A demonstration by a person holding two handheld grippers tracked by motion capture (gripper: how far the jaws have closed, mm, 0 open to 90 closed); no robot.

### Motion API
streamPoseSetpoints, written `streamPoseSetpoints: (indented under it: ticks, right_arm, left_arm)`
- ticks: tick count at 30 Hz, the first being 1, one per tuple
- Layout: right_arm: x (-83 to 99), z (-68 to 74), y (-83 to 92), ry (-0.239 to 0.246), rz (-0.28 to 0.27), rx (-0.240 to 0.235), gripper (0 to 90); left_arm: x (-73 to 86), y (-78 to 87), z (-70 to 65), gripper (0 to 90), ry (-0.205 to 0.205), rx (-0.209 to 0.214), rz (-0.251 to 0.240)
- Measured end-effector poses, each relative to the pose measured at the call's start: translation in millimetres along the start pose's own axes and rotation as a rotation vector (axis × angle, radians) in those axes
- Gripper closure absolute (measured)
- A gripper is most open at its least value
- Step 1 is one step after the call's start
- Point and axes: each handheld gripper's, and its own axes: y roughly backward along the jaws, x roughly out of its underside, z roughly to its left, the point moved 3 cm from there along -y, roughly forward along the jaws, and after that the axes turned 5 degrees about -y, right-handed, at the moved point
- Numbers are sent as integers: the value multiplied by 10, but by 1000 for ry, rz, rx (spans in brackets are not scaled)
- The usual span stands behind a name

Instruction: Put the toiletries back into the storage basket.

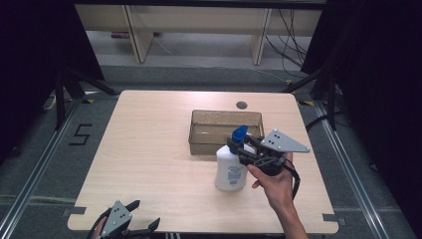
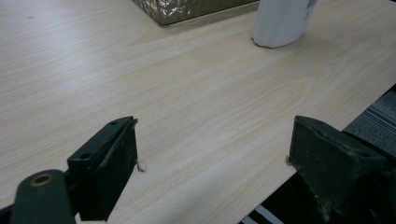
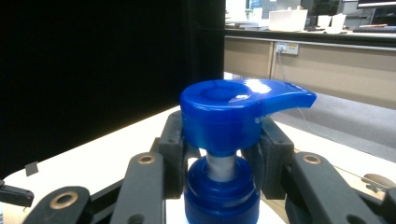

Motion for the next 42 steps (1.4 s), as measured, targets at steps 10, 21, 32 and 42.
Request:
streamPoseSetpoints:
  ticks: [10,21,32,42]
  right_arm:
    - [-27,9,-43,-13,-6,-15,618]
    - [-196,-37,-22,-20,-43,-17,618]
    - [-439,-111,7,-29,-72,-21,618]
    - [-714,-190,46,-23,-97,-20,618]
  left_arm:
    - [0,1,-6,149,-8,0,10]
    - [4,-13,-10,149,-13,10,7]
    - [8,-14,-9,149,-13,8,10]
    - [7,-12,-12,149,-17,11,9]
